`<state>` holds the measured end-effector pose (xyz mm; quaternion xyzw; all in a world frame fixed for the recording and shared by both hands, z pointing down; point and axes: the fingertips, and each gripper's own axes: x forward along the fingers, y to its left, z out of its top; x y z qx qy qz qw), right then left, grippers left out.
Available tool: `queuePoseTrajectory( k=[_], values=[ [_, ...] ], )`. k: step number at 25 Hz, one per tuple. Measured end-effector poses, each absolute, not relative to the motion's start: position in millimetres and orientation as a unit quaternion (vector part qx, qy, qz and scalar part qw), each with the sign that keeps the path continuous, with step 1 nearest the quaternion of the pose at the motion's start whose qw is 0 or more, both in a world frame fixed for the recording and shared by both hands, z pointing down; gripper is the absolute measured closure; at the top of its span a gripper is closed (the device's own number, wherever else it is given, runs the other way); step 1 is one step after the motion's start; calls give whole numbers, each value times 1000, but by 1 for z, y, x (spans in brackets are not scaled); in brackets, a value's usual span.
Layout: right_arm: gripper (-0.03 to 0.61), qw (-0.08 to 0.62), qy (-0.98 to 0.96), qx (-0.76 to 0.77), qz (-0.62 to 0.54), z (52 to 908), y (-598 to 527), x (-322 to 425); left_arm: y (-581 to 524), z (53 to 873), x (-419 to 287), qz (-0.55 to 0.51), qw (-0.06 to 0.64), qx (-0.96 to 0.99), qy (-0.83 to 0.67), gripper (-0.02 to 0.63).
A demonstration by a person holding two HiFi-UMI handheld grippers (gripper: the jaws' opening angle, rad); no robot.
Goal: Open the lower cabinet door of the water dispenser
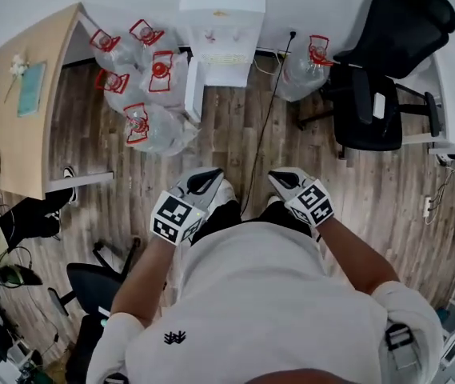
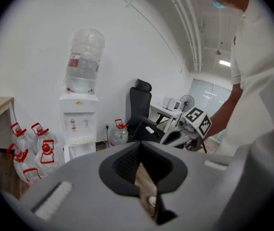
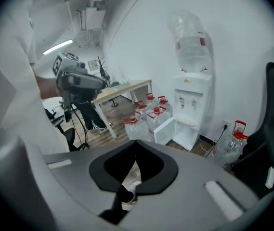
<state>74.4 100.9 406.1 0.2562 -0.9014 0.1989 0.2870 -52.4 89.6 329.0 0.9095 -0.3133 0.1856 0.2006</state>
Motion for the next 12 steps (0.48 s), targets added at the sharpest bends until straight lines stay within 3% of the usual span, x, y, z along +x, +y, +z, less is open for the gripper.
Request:
queuePoseTrajectory(
  k=[12],
  values=[
    [577, 200, -920, 278, 191, 316, 163, 195, 138, 307, 46, 219, 193, 896, -336, 558]
  ],
)
